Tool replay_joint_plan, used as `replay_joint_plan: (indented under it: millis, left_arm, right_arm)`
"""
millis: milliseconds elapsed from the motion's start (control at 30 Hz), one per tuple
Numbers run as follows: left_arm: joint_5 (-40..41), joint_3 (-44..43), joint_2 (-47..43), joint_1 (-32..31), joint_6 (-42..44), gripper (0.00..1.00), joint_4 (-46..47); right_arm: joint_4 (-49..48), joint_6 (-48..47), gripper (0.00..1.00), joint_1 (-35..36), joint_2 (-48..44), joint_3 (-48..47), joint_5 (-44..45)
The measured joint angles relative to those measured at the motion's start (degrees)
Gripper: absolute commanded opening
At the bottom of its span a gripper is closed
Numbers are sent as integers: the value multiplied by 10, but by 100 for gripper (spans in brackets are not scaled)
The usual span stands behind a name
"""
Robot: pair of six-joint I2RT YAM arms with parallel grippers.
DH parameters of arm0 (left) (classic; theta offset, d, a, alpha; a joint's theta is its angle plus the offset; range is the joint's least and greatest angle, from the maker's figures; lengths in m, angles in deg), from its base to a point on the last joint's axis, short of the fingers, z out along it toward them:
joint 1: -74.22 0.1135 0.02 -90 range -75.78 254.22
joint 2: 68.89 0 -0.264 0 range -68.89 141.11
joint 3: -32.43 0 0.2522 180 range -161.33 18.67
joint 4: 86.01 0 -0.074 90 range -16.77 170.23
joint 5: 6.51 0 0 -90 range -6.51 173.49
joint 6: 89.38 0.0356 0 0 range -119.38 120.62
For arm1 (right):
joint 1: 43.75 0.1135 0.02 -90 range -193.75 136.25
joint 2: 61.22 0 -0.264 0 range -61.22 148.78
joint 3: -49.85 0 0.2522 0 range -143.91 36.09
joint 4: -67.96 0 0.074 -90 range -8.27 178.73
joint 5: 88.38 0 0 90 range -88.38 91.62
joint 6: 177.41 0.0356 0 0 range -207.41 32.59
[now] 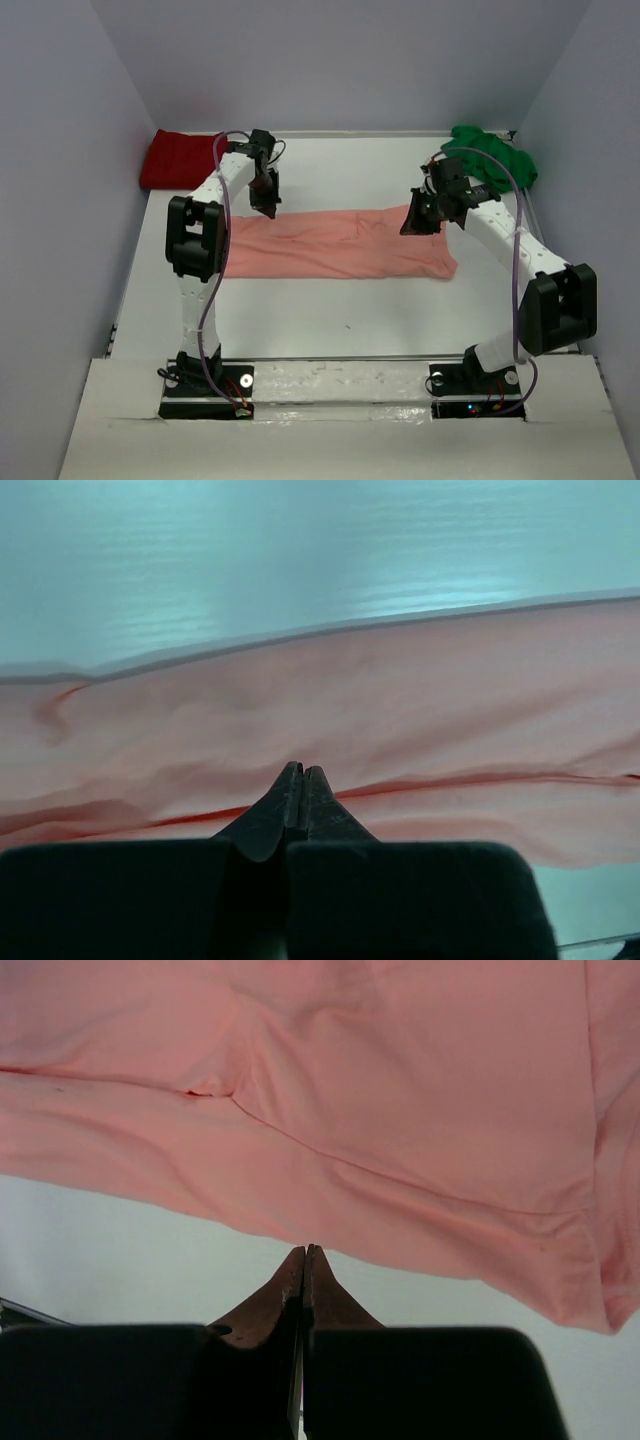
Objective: Fold and stack the t-shirts
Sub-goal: Fold the other side of the tshirt into a rectangle, then rotate the tshirt 90 degrees
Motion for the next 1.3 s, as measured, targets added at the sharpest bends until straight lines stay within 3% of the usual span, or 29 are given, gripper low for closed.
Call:
replay_joint_plan:
  millis: [300, 633, 1300]
  left_arm:
    - [50, 79, 0, 5, 2, 0, 0]
    - [99, 80, 0, -1, 2, 0, 2]
    - [187, 75, 39, -1, -14, 0, -6]
  right_arm:
    - [42, 16, 0, 0, 25, 45, 3]
    - [47, 25, 0, 0, 99, 89, 34]
    - [61, 30, 0, 0, 176, 52, 49]
